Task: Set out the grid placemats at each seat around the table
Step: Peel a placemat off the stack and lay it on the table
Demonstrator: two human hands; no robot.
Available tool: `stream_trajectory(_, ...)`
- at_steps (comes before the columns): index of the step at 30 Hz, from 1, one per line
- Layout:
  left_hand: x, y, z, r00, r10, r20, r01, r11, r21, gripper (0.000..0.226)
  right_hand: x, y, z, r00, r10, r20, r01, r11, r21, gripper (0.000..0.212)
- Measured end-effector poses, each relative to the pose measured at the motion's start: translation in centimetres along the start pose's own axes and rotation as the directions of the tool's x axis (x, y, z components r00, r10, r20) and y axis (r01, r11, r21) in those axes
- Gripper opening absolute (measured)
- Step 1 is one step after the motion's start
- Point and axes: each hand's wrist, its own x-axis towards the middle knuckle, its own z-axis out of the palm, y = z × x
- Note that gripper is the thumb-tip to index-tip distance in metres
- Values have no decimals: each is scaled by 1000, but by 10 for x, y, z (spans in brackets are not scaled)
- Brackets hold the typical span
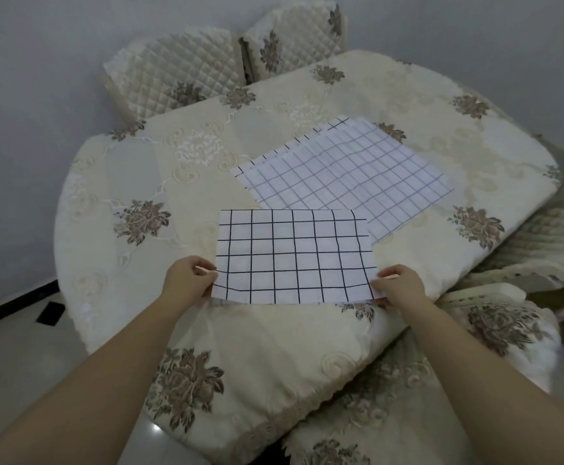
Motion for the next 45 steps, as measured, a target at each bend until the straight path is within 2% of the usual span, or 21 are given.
stream_trajectory(6, 1, -6, 8, 1000, 28, -12, -27, 995, 93, 10, 4, 6, 1, 996, -87, -2, 84, 967, -243, 20)
stream_trajectory(10, 6, -4, 6, 998, 31, -50, -15, 958, 285, 7, 2, 2, 0, 988, -154, -5, 138, 902, -410, 23)
stream_trajectory(13, 16, 9, 8, 986, 129, -108, -75, 913, 401, 17, 2, -10, 4, 968, -248, -47, 182, 815, -550, 23)
stream_trajectory(15, 25, 22, 16, 972, 216, -92, -153, 879, 452, 24, 5, -20, 14, 938, -341, -54, 245, 766, -594, 27)
stream_trajectory(18, 37, 41, 40, 933, 359, -2, -314, 820, 479, 35, 11, -38, 46, 876, -480, 51, 413, 690, -594, 30)
stream_trajectory(21, 46, 58, 75, 876, 467, 124, -459, 724, 514, 43, 15, -55, 88, 755, -609, 242, 618, 538, -573, 38)
stream_trajectory(23, 52, 68, 99, 852, 482, 204, -504, 651, 568, 48, 21, -61, 114, 689, -617, 381, 699, 426, -574, 44)
stream_trajectory(26, 64, 75, 127, 849, 435, 298, -512, 541, 667, 55, 34, -66, 144, 644, -560, 522, 748, 315, -585, 51)
stream_trajectory(29, 76, 75, 136, 856, 386, 344, -501, 455, 737, 61, 45, -65, 157, 670, -508, 541, 718, 261, -645, 55)
stream_trajectory(32, 84, 63, 132, 888, 357, 291, -445, 501, 743, 61, 55, -55, 152, 706, -482, 519, 670, 216, -710, 62)
stream_trajectory(35, 83, 39, 118, 897, 398, 191, -392, 519, 760, 78, 64, -43, 138, 734, -466, 495, 624, 174, -762, 77)
stream_trajectory(45, 73, 15, 88, 919, 388, 66, -296, 572, 765, 85, 67, -28, 87, 841, -442, 312, 461, 284, -841, 69)
